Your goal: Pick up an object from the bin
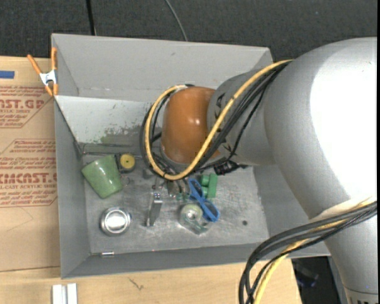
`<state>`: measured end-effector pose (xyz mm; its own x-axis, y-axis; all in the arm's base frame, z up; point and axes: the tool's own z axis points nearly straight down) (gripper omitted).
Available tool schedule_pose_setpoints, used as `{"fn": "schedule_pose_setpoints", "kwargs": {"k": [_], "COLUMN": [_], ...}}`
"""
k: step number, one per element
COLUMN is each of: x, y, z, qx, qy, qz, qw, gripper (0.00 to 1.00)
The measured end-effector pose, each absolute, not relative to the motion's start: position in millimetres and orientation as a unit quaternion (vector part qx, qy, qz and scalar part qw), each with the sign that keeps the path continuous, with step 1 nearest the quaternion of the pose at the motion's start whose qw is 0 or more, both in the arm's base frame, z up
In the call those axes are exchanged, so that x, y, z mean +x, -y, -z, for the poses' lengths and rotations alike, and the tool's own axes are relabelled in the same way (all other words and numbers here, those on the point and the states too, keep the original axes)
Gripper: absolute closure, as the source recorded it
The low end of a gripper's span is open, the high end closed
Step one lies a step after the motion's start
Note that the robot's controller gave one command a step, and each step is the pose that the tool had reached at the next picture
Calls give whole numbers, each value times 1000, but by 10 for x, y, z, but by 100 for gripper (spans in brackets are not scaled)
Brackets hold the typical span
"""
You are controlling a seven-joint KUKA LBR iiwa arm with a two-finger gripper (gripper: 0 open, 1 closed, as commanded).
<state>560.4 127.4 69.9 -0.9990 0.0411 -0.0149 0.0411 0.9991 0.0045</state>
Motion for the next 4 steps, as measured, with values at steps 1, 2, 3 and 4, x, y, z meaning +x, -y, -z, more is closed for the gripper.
{"fn": "schedule_pose_setpoints", "kwargs": {"k": [1,2,3,4], "x": [5367,5388,5692,5707], "y": [455,422,277,-101], "z": [-728,-740,-714,-2154], "qx": [-60,-62,-181,-213], "qy": [-998,-998,-983,-977], "qz": [1,0,0,0], "qw": [5,9,0,5], "gripper": [0,100,100,100]}}
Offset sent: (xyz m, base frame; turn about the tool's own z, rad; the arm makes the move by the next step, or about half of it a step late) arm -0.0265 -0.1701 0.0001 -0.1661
